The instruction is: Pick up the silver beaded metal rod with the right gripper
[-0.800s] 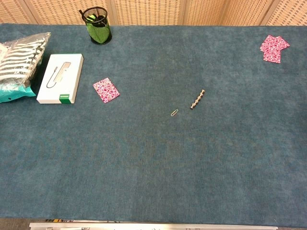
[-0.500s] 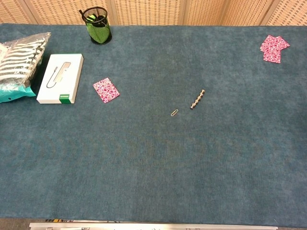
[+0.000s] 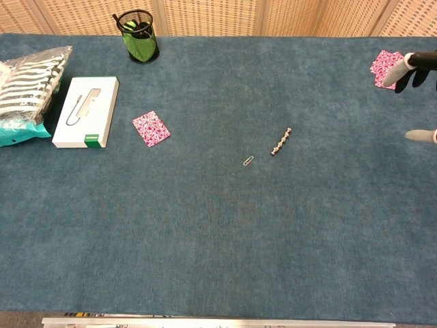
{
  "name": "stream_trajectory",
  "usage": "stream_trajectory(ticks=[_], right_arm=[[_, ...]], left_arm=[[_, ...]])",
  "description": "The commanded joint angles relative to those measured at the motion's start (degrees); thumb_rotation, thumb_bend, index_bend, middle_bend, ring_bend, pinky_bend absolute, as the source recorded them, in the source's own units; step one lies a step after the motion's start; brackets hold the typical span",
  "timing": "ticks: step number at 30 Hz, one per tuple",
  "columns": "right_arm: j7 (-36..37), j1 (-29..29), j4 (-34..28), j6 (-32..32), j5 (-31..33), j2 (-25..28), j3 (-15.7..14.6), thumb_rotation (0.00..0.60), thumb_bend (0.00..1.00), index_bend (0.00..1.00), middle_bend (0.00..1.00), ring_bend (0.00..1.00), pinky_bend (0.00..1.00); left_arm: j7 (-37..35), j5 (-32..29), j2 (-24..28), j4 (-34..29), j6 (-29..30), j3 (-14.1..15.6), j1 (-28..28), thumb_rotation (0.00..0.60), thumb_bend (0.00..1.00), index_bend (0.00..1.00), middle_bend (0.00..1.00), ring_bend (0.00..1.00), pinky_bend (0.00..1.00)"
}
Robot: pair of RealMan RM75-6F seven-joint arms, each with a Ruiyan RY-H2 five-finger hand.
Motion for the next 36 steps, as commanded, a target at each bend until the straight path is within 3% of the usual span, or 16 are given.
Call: stream_trajectory(ticks=[1,9,13,21,36], right_arm=[[-2.58,3.63,-0.89,-4.85,0.36,-0.11,1.22,0.600,0.07,0.37,0.62,0.62,0.75],[-8.36,10.51,0.00,-14.45,4.06,-4.24,3.17,0.600,0.13,0.40,0.88,0.91,0.99],[-10.75,13.34,1.90,-17.97,6.52,-7.96,3.89,0.600,0.13,0.43,0.93,0.98,1.00],[-15.27,18.38,7.14,-24.95,13.48,-14.50,4.75,0.600,0.16,0.46,0.95,1.00,1.00],[-19.58,23.50,16.63,-29.07,21.67,-23.34,4.39,0.600,0.18,0.49,0.96,1.00,1.00]], left_arm=[[-0.06,-0.15,-0.07,0.09,-0.19,0.15,0.10,0.600,0.26,0.00,0.01,0.00,0.00],[-0.83,-0.16,-0.21,0.68,0.37,0.35,0.73,0.600,0.26,0.00,0.01,0.00,0.00],[-1.07,-0.20,-0.38,0.97,0.49,0.53,1.06,0.600,0.26,0.00,0.01,0.00,0.00],[-1.26,-0.39,-1.02,1.59,-0.06,0.61,1.08,0.600,0.26,0.00,0.01,0.00,0.00],[-1.97,-1.74,-1.59,2.18,-1.77,-0.03,0.42,0.600,0.26,0.00,0.01,0.00,0.00]])
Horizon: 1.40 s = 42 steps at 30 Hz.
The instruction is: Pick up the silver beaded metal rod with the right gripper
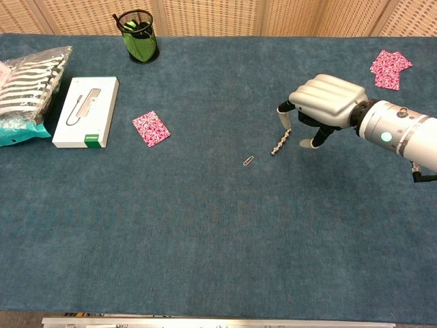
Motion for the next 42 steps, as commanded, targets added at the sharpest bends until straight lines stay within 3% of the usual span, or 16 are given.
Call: stream_trajectory(ticks=[1,24,42], right_arm=[[-0.62,1.00,1.79,-0.52,1.27,-1.64,-0.08,0.600,0.18,0.49,0.96,1.00,1.00],[-2.06,4.78,11.46,-1.70,6.82,-10.16,-1.79,0.600,0.18,0.54,0.97,1.00,1.00],[-1.03,6.34,13.12,-1.78,7.56,-12.66,-2.70,0.600,0.21,0.57,0.97,1.00,1.00]], left_arm=[[-0.27,-0.16,-0.11,0.14,-0.11,-0.16,-0.10,0.600,0.26,0.00,0.01,0.00,0.00],[-2.13,-0.93,-0.67,1.51,-0.86,-0.37,-0.20,0.600,0.26,0.00,0.01,0.00,0.00],[-3.37,-1.53,-1.05,2.66,-0.77,-0.54,0.15,0.600,0.26,0.00,0.01,0.00,0.00]])
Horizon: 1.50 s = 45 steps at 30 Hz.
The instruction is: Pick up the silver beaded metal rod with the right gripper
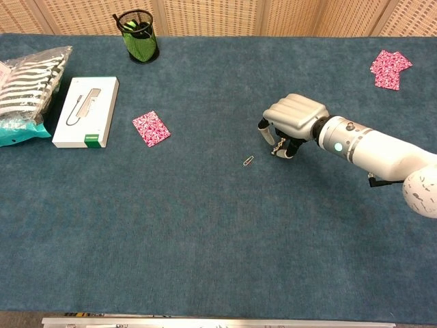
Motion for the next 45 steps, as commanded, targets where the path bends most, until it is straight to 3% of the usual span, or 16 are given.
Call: stream_trajectory(ticks=[1,11,28,45], right_arm=[[-0.02,0.16,0.05,-0.03,0.14,-0.18,-0.10,0.600,0.21,0.57,0.97,1.00,1.00],[-1.08,0.85,0.47,-0.49,1.94,-0.88,-0.40,0.600,0.21,0.58,0.97,1.00,1.00],[-2.46,1.37,0.18,-0.09,5.11,-0.85,-0.74,0.600,0.31,0.64,0.97,1.00,1.00],[9.53,-1.44,-8.77,4.68,-1.66,3.38,-0.21,0.600,0.35,0.67,0.99,1.00,1.00]], left_arm=[[-0.16,-0.07,-0.06,0.15,0.00,-0.04,0.03,0.600,0.26,0.00,0.01,0.00,0.00],[-1.06,-0.39,-0.34,0.92,-0.01,-0.15,0.21,0.600,0.26,0.00,0.01,0.00,0.00],[-1.95,-0.44,-0.78,1.80,0.39,-0.38,0.47,0.600,0.26,0.00,0.01,0.00,0.00],[-2.21,-0.19,-1.15,2.23,0.27,-0.43,0.38,0.600,0.26,0.00,0.00,0.00,0.00]])
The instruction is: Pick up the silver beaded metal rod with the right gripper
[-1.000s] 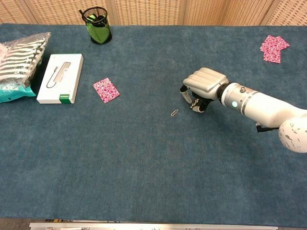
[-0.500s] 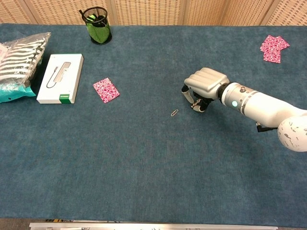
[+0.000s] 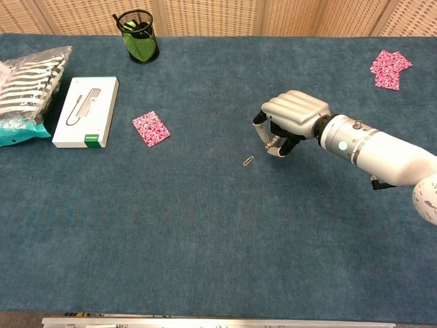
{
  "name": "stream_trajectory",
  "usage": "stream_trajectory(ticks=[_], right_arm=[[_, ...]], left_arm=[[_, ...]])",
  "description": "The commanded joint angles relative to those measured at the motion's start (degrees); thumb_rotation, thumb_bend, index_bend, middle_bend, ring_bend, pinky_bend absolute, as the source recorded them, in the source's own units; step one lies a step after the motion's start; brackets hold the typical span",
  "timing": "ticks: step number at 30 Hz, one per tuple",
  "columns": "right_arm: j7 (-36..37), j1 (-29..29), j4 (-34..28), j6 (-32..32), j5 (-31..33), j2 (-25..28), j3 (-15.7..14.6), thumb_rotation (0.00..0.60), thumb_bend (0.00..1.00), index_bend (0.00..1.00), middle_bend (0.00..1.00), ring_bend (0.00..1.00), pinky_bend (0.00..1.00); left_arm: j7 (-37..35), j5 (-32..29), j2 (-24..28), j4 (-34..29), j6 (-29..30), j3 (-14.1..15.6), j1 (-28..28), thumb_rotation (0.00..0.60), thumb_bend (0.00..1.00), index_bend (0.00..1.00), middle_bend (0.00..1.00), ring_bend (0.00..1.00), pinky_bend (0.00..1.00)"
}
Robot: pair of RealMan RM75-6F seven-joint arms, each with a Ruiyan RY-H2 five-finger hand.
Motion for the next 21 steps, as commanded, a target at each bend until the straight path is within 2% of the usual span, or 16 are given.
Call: stream_trajectory(ticks=[1,10,21], right_arm=[[3.52,-0.51,-2.12,0.40,-2.17,0.84,0.02,0.600,0.35,0.67,0.99,1.00,1.00],[9.45,-0.64,-3.81,1.17,-8.34,-0.24,-1.29,0.600,0.35,0.69,0.99,1.00,1.00],[11.49,-0.89,-4.37,1.96,-11.10,-0.21,-2.00,0.600,0.35,0.70,1.00,1.00,1.00]], left_arm=[[-0.03,0.10,-0.01,-0.06,0.28,-0.02,0.10,0.600,0.26,0.00,0.00,0.00,0.00],[-0.02,0.06,0.13,-0.39,1.00,0.14,0.72,0.600,0.26,0.00,0.00,0.00,0.00],[-0.04,0.15,0.07,-0.26,0.95,0.23,0.87,0.600,0.26,0.00,0.00,0.00,0.00]])
